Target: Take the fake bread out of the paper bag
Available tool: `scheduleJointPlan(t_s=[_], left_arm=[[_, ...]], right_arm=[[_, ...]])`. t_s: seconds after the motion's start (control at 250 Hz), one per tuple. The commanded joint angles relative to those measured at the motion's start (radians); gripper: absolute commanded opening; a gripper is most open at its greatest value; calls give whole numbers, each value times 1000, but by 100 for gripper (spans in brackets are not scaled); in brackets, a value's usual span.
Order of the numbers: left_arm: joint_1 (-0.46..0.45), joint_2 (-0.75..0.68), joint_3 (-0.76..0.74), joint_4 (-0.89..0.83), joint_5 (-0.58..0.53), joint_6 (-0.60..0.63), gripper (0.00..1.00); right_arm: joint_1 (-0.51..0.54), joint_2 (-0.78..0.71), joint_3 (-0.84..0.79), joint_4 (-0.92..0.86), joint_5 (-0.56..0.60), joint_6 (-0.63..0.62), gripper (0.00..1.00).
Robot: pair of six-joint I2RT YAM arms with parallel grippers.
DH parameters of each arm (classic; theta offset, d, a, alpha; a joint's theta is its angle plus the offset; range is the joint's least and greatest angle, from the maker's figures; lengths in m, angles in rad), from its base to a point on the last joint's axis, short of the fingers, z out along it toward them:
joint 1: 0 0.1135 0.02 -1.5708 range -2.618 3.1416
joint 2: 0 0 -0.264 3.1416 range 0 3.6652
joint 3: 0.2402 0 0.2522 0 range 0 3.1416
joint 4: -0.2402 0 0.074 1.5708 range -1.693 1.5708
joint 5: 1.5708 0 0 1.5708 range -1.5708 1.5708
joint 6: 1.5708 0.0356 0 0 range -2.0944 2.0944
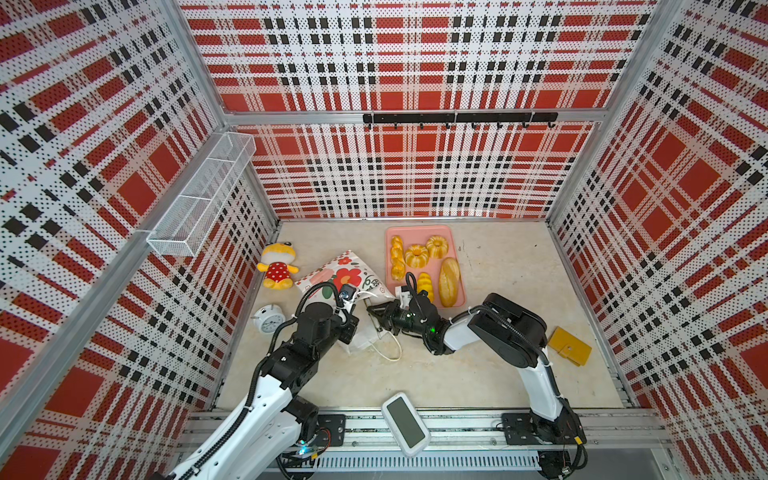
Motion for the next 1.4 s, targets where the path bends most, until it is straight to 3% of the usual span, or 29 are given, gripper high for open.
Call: scheduleJointPlan(t_s=[0.0,0.248,0.44,0.868,1.12,1.397], left_arm=[[-10,4,-9,48,-35,-29,0],[-10,49,-34,156,-75,-134,0],[-10,86,-10,193,-136,-138,0],[30,102,11,233,-141,-134,0],[78,96,-7,252,-165,-182,0],[136,43,-36,254,-125,-182,0]], right_arm=[[19,-146,-43,9,-9,-65,3],[79,-277,-102,-62,23,-40,0],[167,-406,-175,-177,70,-81,0],[199,-982,-395,-698,211,-225,0],[202,-1223,-269,-1106,149,-378,0],[177,-1333,-74,-1453,244,-530,0]])
